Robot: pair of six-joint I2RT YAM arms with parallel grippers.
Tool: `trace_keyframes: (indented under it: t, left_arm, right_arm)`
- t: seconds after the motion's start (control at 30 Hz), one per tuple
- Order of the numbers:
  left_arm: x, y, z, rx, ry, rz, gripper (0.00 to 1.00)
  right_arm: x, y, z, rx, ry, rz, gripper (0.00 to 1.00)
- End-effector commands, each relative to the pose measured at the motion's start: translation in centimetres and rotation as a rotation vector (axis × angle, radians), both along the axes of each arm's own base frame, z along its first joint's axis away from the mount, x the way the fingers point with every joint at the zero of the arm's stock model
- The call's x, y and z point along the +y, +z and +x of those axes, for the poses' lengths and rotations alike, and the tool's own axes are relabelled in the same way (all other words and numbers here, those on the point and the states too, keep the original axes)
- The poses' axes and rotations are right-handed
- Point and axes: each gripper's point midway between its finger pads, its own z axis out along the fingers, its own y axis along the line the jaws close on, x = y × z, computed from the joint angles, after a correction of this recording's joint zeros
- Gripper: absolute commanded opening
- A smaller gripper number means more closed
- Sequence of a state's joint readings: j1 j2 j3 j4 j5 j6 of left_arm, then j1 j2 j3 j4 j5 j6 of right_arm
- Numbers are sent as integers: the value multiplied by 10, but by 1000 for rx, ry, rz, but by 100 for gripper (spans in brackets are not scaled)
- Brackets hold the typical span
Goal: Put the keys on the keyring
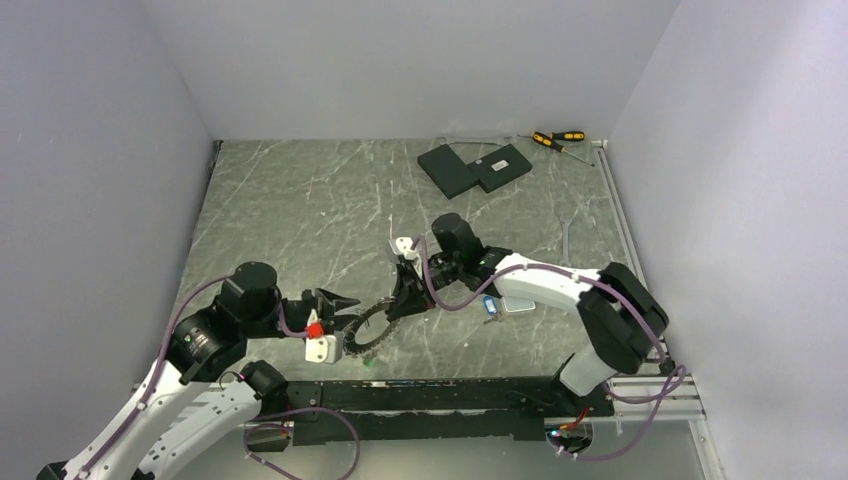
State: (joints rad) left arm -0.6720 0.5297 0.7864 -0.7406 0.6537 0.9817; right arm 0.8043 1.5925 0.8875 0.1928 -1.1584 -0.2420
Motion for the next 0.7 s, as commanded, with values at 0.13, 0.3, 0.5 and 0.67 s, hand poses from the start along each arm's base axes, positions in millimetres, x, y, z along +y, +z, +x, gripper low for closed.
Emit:
trace_keyframes:
  t: [0.13,0.3,0.5,0.67]
  left_arm:
    - [5,-15,-18,135,0,28,62]
    - [-5,-8,-21,240,-6,-1,68]
    - [-20,8,-15,327,7,-58,65]
    - [-29,19,19,312,145,-142,63]
  right_arm:
    - [-21,64,46,-274,-296,-64,0]
    - [-37,76,57,-391,-417,-126,0]
    - [-48,81,65,-490,-507,-175,0]
    - [-47,81,61,-520,-510,-194,0]
